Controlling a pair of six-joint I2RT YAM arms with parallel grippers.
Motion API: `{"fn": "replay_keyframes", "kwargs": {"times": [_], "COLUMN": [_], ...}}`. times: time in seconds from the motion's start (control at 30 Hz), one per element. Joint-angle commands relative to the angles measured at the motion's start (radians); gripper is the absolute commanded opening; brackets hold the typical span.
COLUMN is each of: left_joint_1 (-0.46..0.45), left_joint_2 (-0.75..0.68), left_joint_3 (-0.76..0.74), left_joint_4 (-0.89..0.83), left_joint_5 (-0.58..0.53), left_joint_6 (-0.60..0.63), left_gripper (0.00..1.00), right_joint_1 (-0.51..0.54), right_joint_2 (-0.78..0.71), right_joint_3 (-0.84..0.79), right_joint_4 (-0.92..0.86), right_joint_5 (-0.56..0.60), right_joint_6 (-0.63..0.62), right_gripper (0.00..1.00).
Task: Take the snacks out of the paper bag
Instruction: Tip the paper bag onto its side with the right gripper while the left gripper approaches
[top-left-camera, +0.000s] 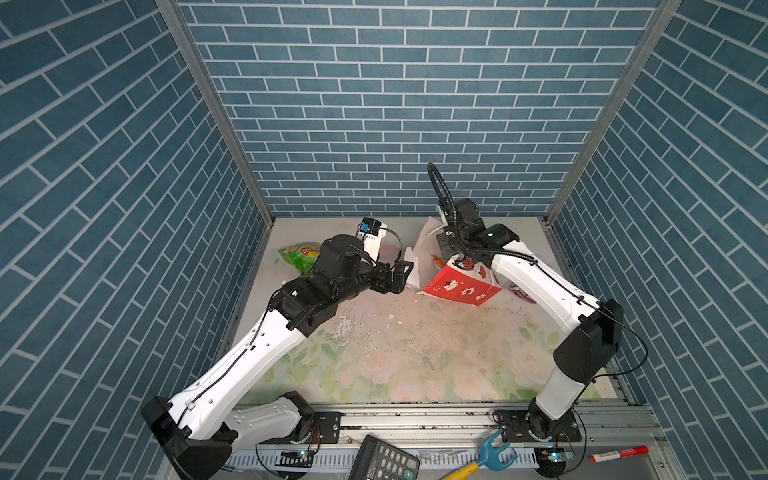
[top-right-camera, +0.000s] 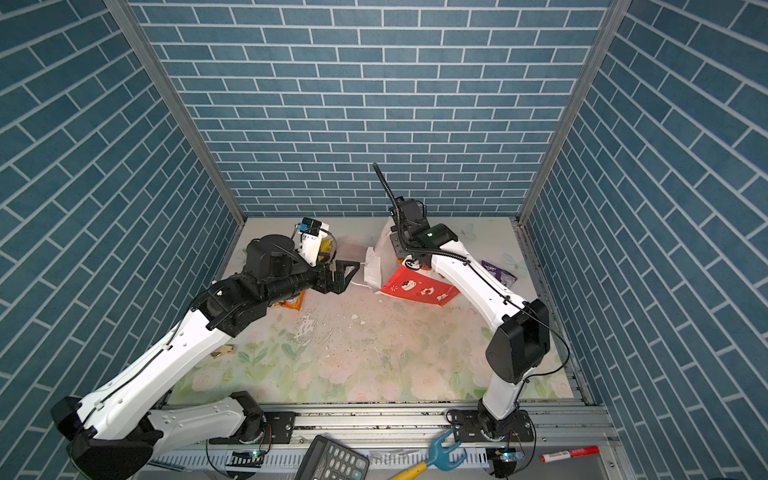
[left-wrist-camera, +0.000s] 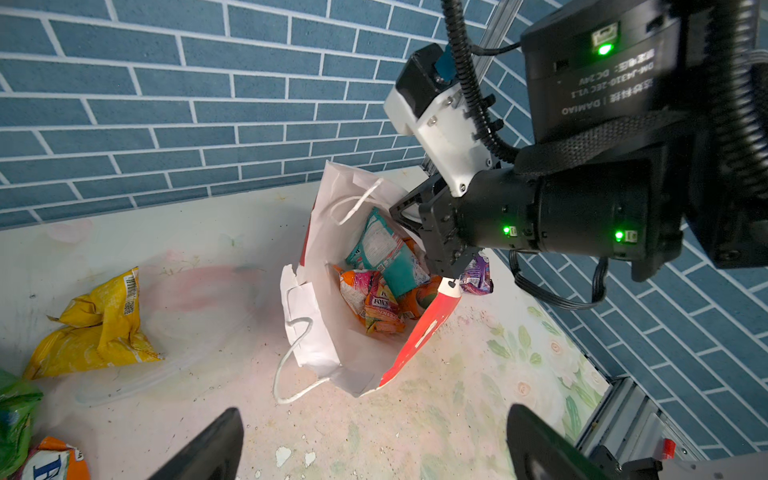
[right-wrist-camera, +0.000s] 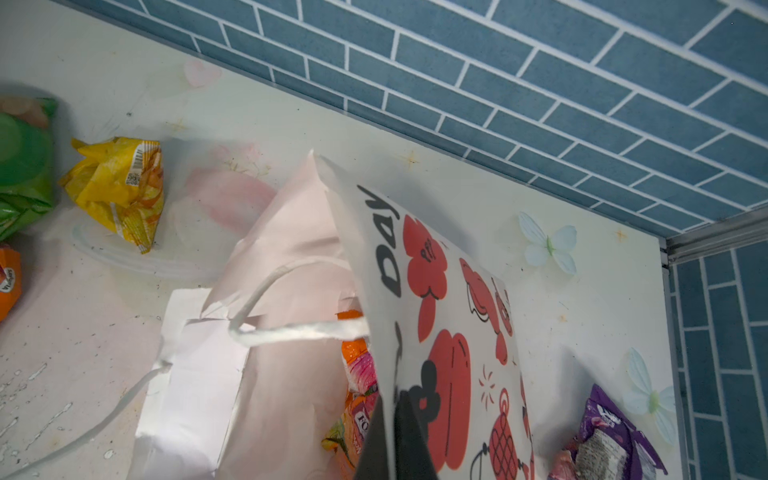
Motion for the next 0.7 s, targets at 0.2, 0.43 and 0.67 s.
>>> {"fn": "replay_keyframes", "kwargs": {"times": [0.2,0.43,0.67], "left_joint_1": [-0.004,-0.003,-0.003], "left_joint_2": [-0.107,-0.119,-0.165], "left_joint_3": [-0.184,-0.321,-0.498], "left_joint_4": [0.059,0.145,0.313], "left_joint_5": [-0.116,-0.081,-0.037], "left_joint_6": [-0.031,-0.063,-0.098], "left_gripper": [1.0,1.0,1.0], "right_joint_1": [0.086,0.192,0.243], "right_joint_2": [0.032,-0.041,-0.159], "right_joint_3": [-0.018,-0.183,-0.383], "right_joint_4": [0.029,0.111,0.219], "right_joint_5": [0.037,0.107,0.141], "right_joint_6": [-0.027,-0.097,-0.038], "right_gripper": [0.0,0.0,0.0]}}
